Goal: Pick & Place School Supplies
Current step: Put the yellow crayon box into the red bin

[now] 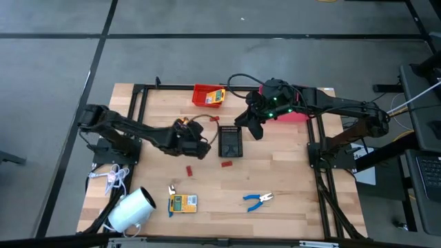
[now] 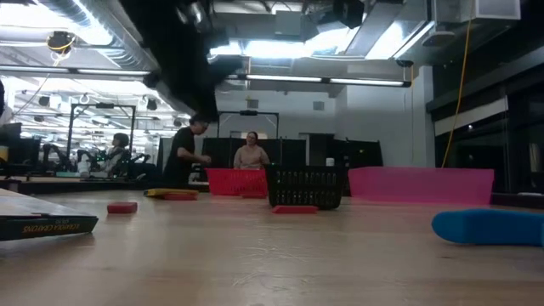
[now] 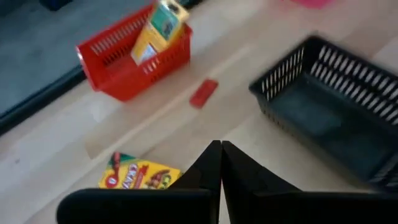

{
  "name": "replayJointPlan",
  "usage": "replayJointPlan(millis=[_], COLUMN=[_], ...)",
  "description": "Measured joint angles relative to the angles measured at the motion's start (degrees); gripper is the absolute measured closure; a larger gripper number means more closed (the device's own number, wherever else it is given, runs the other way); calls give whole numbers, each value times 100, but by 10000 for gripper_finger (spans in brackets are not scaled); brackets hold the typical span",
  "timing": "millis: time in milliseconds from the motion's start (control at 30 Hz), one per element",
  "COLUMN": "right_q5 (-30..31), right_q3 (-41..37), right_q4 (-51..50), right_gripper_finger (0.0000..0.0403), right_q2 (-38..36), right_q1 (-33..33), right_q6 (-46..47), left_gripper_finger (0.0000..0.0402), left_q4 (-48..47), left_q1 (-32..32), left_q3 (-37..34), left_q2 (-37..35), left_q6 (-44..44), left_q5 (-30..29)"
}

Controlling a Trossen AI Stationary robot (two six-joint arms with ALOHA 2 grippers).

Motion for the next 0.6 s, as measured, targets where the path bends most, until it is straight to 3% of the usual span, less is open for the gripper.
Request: replayJointPlan(millis=[233, 400, 500, 600], right_q5=[81, 68, 74, 65], right_q3=[0, 0, -57, -99], right_q4=[214, 234, 263, 239], right_gripper_finger=[319, 319, 319, 319], right_q2=[0, 2, 2, 2], right_q1=[99, 146, 146, 146], right_q6=[-5, 32, 177, 263], left_gripper_finger=[399, 397, 381, 360], left_q4=[-814, -2371, -2229, -1391], left_q1=[260, 555, 636, 685], left_q3=[-2, -13, -94, -612], left_q2=[-763, -845, -1022, -1412], left_q6=[-221, -2222, -3020, -3620], left_q5=[569, 1325, 1592, 1649])
